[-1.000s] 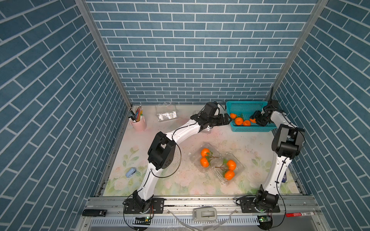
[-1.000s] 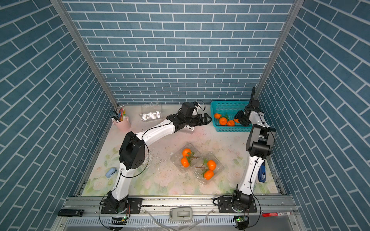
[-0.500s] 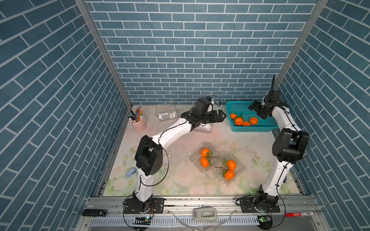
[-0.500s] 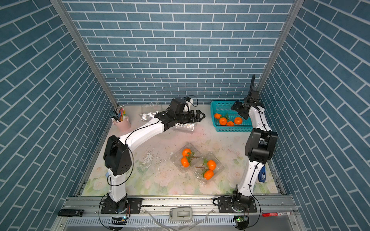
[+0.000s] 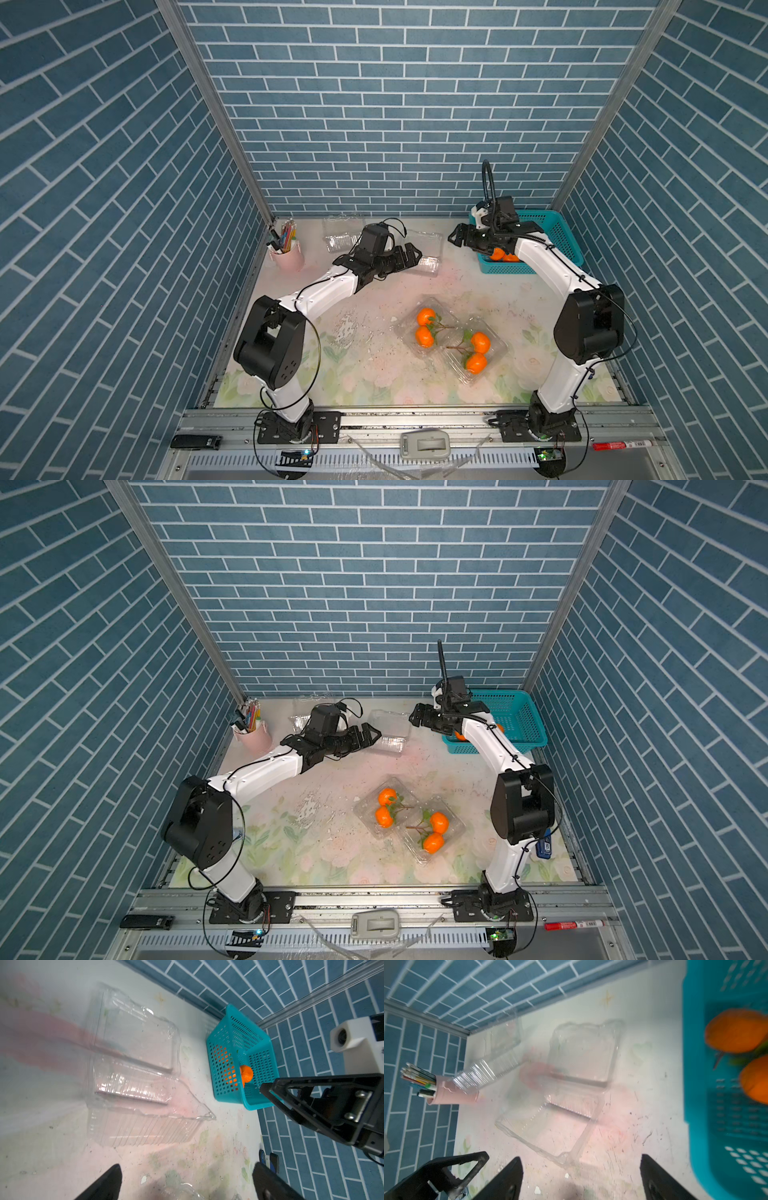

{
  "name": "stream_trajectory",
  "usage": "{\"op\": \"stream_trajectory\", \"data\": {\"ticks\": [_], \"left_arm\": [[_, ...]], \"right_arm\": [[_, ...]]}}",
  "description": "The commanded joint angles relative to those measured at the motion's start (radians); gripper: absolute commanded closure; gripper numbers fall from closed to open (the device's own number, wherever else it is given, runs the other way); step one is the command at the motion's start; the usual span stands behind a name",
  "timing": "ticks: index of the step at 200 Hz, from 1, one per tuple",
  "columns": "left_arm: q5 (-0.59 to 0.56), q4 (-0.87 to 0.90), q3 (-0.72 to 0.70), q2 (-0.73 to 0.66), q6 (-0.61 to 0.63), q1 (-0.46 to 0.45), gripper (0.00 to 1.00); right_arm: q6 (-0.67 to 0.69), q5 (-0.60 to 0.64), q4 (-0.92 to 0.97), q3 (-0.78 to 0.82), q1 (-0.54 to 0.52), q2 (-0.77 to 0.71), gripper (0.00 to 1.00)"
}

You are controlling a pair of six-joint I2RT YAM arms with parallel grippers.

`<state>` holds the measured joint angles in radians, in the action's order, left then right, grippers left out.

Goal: Take oranges out of containers
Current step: Move the packing box to the center of the board.

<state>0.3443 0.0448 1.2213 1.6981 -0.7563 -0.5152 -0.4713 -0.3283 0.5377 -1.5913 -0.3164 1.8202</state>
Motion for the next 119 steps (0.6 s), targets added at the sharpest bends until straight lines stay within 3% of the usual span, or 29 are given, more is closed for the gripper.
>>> {"op": "stream_trajectory", "data": {"ticks": [1, 45, 119], "left_arm": [[0.027, -0.11, -0.043, -0.015, -0.047, -0.002, 0.01], [0.025, -0.164, -0.067, 0.016, -0.081, 0.009, 0.01], [0.073, -0.243, -0.045, 0.11, -0.136, 0.078, 0.01]], "right_arm": [[-0.052, -0.014, -0.059, 0.054, -0.029, 0.029, 0.12], [-0.118, -0.075, -0.153, 0.073, -0.093, 0.133, 0.12], [-0.268, -0.149, -0.291, -0.034, -0.119, 0.287, 0.13]]}}
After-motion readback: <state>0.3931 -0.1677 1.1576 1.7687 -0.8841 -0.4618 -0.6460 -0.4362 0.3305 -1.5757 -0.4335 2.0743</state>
